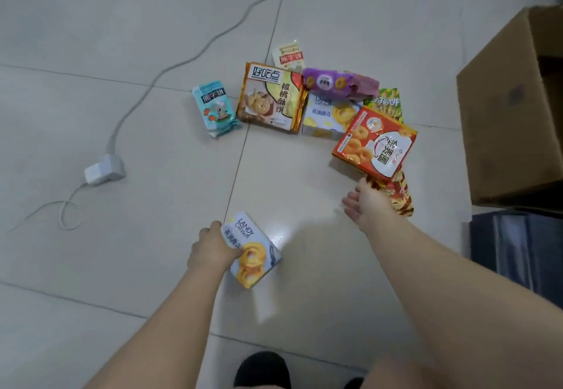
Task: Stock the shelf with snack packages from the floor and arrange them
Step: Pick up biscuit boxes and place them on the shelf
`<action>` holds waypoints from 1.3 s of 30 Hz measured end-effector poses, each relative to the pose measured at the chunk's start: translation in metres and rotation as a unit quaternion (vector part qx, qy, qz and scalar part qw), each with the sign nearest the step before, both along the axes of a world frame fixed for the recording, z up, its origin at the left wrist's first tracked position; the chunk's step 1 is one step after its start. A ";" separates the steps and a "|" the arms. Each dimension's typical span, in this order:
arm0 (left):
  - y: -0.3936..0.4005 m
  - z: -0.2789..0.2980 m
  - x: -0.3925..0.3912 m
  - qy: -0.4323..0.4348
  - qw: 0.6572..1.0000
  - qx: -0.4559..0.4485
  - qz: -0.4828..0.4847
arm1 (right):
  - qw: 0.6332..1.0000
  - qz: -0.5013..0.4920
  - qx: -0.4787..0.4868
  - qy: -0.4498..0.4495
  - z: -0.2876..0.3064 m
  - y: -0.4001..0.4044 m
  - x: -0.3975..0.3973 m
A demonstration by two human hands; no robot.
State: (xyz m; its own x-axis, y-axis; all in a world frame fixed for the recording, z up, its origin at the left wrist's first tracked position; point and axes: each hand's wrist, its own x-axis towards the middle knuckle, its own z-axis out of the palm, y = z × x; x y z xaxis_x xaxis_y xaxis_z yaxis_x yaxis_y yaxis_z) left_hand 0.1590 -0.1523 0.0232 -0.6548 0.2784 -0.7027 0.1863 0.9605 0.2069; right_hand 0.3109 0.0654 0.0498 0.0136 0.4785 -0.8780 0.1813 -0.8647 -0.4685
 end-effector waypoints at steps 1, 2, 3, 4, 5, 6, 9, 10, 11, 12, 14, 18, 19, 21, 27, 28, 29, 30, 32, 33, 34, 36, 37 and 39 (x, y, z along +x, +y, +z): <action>0.000 -0.018 -0.001 -0.006 1.000 0.000 0.014 | 1.000 -0.015 0.007 0.016 -0.015 0.008 -0.004; -0.001 -0.034 -0.002 -0.014 0.999 0.009 0.028 | 0.999 -0.032 0.010 0.033 -0.026 0.016 -0.007; -0.001 -0.046 -0.002 -0.021 0.999 0.021 0.038 | 0.998 -0.049 0.008 0.045 -0.034 0.022 -0.011; -0.001 -0.056 -0.001 -0.026 0.998 0.035 0.043 | 0.997 -0.057 0.004 0.052 -0.041 0.029 -0.016; 0.000 -0.063 -0.001 -0.028 0.998 0.046 0.042 | 0.996 -0.070 -0.003 0.057 -0.046 0.036 -0.022; 0.004 -0.069 -0.002 -0.025 0.997 0.057 0.042 | 0.994 -0.090 -0.012 0.062 -0.052 0.043 -0.026; 0.020 -0.077 -0.006 0.010 0.990 0.101 0.094 | 0.994 -0.083 -0.003 0.071 -0.068 0.054 -0.029; 0.027 -0.078 -0.007 0.019 0.984 0.121 0.128 | 0.995 -0.064 0.024 0.073 -0.073 0.055 -0.028; 0.034 -0.079 -0.007 0.014 0.975 0.140 0.170 | 0.996 -0.043 0.054 0.064 -0.079 0.055 -0.028; 0.041 -0.080 -0.007 -0.005 0.961 0.165 0.221 | 0.996 -0.026 0.074 0.039 -0.085 0.054 -0.025; 0.053 -0.078 -0.006 -0.065 0.924 0.199 0.320 | 0.992 0.009 0.121 -0.027 -0.094 0.048 -0.016; 0.064 -0.079 -0.011 -0.064 0.948 0.163 0.267 | 0.888 0.311 0.280 -0.193 -0.092 0.037 0.012; 0.064 -0.080 -0.012 -0.058 0.950 0.163 0.260 | 0.858 0.367 0.292 -0.209 -0.089 0.037 0.019; 0.064 -0.085 -0.014 -0.073 0.938 0.184 0.283 | 0.840 0.406 0.287 -0.217 -0.082 0.040 0.031; 0.060 -0.090 -0.010 -0.130 0.900 0.245 0.337 | 0.852 0.444 0.222 -0.168 -0.071 0.055 0.053; 0.060 -0.090 -0.009 -0.140 0.899 0.253 0.328 | 0.842 0.472 0.206 -0.163 -0.070 0.054 0.054; 0.060 -0.090 -0.008 -0.147 0.900 0.261 0.318 | 0.829 0.499 0.195 -0.162 -0.071 0.052 0.055; 0.060 -0.091 -0.007 -0.151 0.901 0.266 0.309 | 0.817 0.517 0.192 -0.169 -0.072 0.050 0.054; 0.060 -0.091 -0.006 -0.148 0.903 0.269 0.301 | 0.814 0.507 0.208 -0.194 -0.077 0.044 0.050; 0.060 -0.090 -0.007 -0.142 0.904 0.271 0.297 | 0.820 0.491 0.213 -0.203 -0.079 0.042 0.048; 0.060 -0.090 -0.007 -0.133 0.906 0.274 0.292 | 0.824 0.481 0.215 -0.210 -0.082 0.039 0.045; 0.060 -0.090 -0.009 -0.118 0.907 0.286 0.285 | 0.810 0.489 0.226 -0.231 -0.090 0.033 0.041; 0.060 -0.090 -0.011 -0.118 0.904 0.294 0.286 | 0.807 0.482 0.241 -0.241 -0.094 0.030 0.041; 0.059 -0.091 -0.014 -0.126 0.900 0.305 0.284 | 0.821 0.435 0.266 -0.257 -0.100 0.026 0.040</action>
